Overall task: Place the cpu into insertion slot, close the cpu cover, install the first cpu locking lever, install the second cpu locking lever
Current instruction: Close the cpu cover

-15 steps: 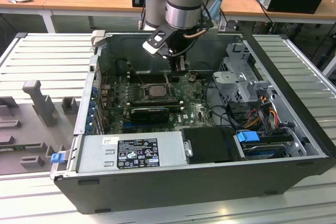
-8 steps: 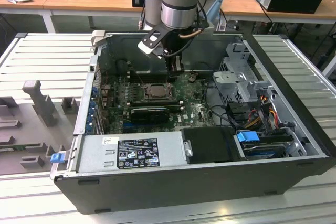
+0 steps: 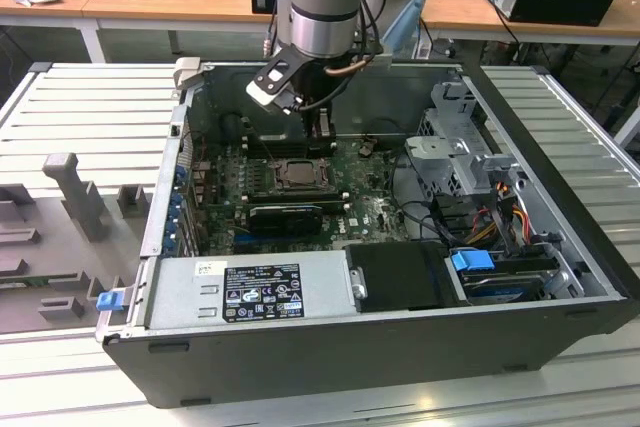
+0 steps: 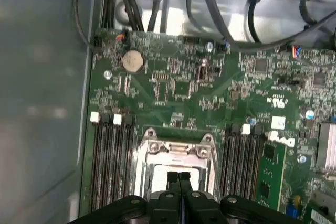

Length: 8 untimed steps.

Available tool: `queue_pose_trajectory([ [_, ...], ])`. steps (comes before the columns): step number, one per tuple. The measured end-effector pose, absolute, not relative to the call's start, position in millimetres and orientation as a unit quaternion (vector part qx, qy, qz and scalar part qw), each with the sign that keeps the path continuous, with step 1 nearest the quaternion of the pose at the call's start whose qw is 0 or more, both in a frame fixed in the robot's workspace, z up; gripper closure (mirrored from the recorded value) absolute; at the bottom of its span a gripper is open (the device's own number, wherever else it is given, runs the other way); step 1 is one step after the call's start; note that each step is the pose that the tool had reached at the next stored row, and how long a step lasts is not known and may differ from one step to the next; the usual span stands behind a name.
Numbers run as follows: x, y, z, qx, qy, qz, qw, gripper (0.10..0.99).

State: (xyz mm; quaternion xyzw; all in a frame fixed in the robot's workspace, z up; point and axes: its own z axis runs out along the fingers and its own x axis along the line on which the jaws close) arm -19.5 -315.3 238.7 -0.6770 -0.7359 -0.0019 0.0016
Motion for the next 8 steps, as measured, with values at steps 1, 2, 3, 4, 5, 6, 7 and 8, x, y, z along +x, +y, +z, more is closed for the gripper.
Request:
queue_pose_trajectory([
  [1,-20.9,-315.3,235.9,-0.676,-0.737,-0.002,0.002,0.980],
  [2,-23.5,-315.4,233.8,-0.674,-0.739,-0.003,0.002,0.980],
  [3,-25.0,-315.5,233.6,-0.674,-0.739,-0.005,0.003,0.980],
  [4,-26.5,-315.5,233.2,-0.674,-0.739,-0.007,0.003,0.980],
  [5,-28.1,-315.5,232.7,-0.674,-0.739,-0.008,0.003,0.980],
  [6,-29.9,-315.4,232.5,-0.673,-0.739,-0.008,0.003,0.980],
  [7,-33.1,-315.4,232.4,-0.673,-0.740,-0.008,0.003,0.980],
  [8,-35.5,-315.4,232.3,-0.672,-0.740,-0.008,0.003,0.980],
])
